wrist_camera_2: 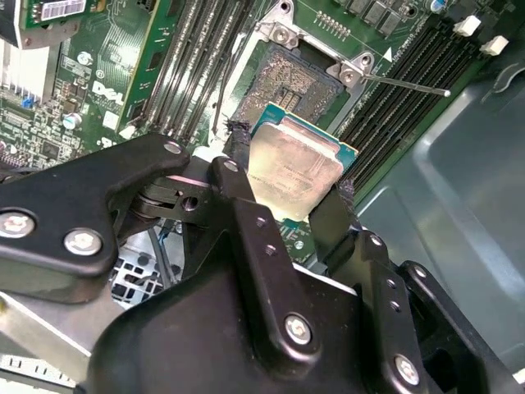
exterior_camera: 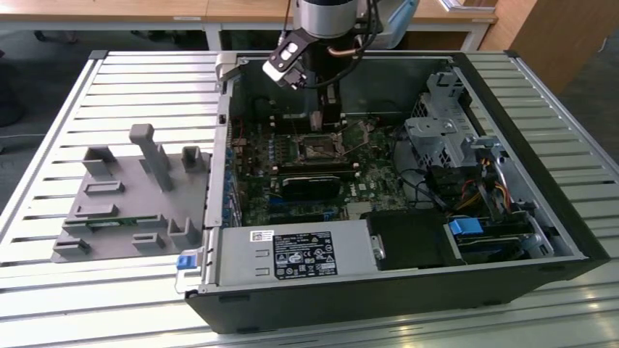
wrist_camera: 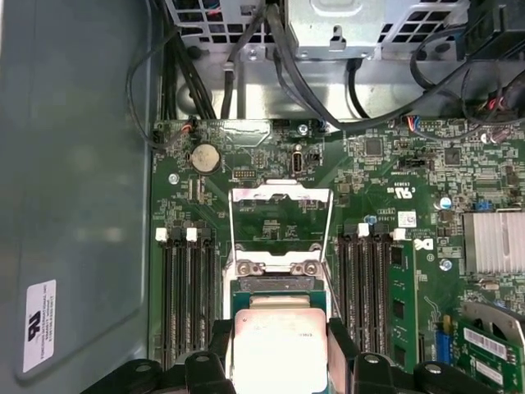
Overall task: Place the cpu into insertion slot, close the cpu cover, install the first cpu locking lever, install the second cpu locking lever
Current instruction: 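Place the cpu into insertion slot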
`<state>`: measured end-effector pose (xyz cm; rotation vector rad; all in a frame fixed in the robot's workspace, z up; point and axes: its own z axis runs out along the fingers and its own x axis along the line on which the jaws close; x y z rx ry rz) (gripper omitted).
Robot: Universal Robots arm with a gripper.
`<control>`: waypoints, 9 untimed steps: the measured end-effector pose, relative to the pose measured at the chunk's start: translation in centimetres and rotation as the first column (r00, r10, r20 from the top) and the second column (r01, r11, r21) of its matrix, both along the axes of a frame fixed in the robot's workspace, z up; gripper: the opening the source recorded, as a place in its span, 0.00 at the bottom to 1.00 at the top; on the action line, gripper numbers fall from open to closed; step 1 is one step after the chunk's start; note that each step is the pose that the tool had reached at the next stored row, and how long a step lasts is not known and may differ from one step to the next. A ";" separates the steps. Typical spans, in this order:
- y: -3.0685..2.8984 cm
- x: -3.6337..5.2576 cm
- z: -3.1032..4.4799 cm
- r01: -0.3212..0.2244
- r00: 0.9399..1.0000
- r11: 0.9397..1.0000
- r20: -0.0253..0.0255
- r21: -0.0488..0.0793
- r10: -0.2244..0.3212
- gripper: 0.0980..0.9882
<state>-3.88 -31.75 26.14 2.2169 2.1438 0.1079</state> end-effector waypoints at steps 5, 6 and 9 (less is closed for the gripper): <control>0.11 -0.01 -0.48 0.000 1.000 1.000 -0.001 -0.001 0.000 0.50; 0.12 -0.01 -0.58 0.000 1.000 1.000 -0.001 -0.001 0.000 0.50; 0.17 -0.01 -0.85 0.000 1.000 1.000 -0.002 -0.001 0.000 0.50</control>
